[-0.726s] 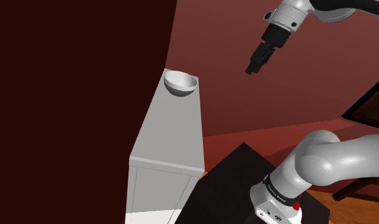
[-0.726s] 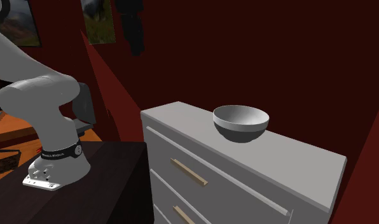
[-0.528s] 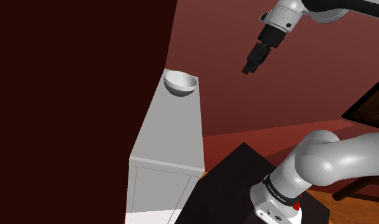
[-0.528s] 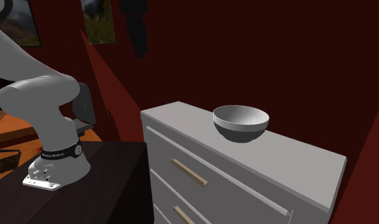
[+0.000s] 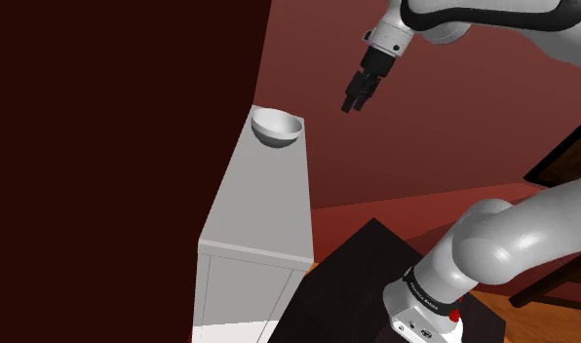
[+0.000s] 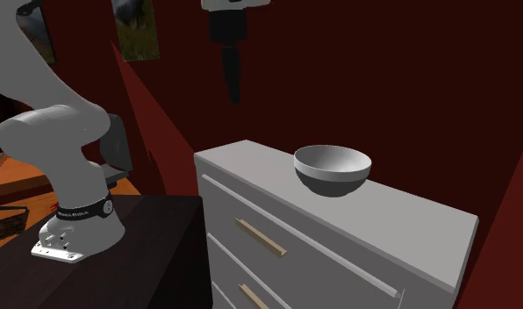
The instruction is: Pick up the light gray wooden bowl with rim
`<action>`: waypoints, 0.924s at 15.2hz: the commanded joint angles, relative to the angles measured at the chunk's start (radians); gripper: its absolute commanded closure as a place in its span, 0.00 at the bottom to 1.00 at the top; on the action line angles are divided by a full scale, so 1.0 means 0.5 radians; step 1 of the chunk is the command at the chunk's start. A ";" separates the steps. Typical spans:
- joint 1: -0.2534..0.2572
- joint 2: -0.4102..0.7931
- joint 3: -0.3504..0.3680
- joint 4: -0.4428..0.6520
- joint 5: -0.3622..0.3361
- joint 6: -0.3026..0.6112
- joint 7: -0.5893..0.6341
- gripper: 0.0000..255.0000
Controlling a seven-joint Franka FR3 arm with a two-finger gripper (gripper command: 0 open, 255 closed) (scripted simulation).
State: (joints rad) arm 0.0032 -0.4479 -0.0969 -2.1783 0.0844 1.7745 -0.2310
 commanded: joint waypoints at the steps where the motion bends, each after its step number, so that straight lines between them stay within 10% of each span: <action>1: 0.003 0.163 -0.024 0.073 0.006 0.081 -0.045 0.00; 14: -0.022 1.183 -0.108 0.830 0.125 0.270 -0.289 0.00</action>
State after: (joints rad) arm -0.0075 0.1053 -0.1514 -1.7956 0.1416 1.9058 -0.3709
